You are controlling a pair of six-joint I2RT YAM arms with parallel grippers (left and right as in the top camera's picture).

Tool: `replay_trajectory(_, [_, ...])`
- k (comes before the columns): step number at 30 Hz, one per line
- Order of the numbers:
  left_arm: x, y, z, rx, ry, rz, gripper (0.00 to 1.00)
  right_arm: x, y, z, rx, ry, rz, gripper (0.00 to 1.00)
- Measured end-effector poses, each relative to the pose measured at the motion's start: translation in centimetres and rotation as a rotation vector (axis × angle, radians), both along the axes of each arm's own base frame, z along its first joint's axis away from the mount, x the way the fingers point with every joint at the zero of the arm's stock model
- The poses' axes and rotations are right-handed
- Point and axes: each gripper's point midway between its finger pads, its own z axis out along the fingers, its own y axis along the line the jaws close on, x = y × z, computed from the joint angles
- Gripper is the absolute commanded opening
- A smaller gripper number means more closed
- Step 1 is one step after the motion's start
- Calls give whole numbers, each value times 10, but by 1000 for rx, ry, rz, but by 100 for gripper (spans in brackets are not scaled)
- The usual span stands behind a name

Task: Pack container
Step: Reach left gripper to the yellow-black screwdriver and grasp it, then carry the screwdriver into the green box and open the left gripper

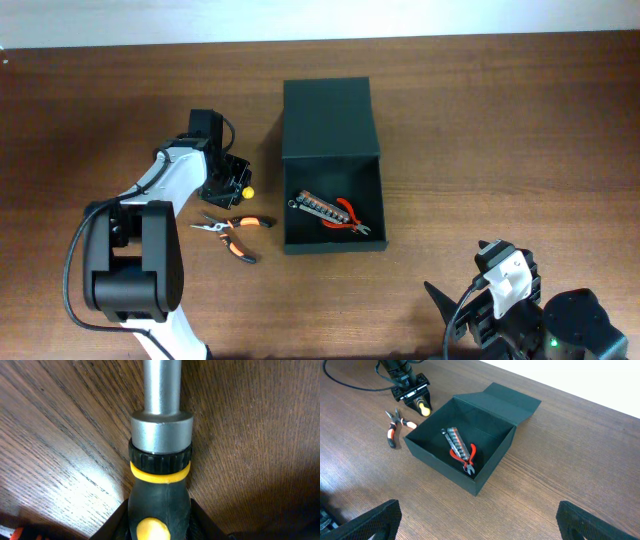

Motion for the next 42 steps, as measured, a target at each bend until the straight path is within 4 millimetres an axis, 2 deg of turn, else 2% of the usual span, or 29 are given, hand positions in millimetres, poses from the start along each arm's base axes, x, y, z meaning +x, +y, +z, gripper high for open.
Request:
replay_trajectory(7, [0,0,2,-5,-4,1,18,0,0,0,0,0,0,99])
replay_trajectory(10, [1,0,12,-6,-27,0,18,0,0,0,1,0,0,99])
replay_trajectory(13, [5,-1,35,-3,-90,-11,18,0,0,0,0,0,0,99])
replay_trajectory(16, [11,-4,70,3,-188,-32,18,0,0,0,0,1,0,99])
replay_trajectory(19, [11,-15,103,6,-283,-82,18,0,0,0,0,0,0,99])
replay_trajectory(22, [7,-34,123,9,-346,-164,18,0,0,0,0,0,0,99])
replay_trajectory(24, [3,-54,132,10,-377,-249,18,0,0,0,0,0,0,99])
replay_trajectory(31, [-24,-147,152,-18,-449,-556,18,0,0,0,1,0,0,99])
replay_trajectory(35, [-48,-186,154,-49,-447,-641,18,0,0,0,0,0,0,99])
replay_trajectory(39, [-63,-207,148,-78,-408,-629,18,0,0,0,0,1,0,99])
replay_trajectory(42, [-69,-216,133,-84,-348,-572,18,0,0,0,0,0,0,99])
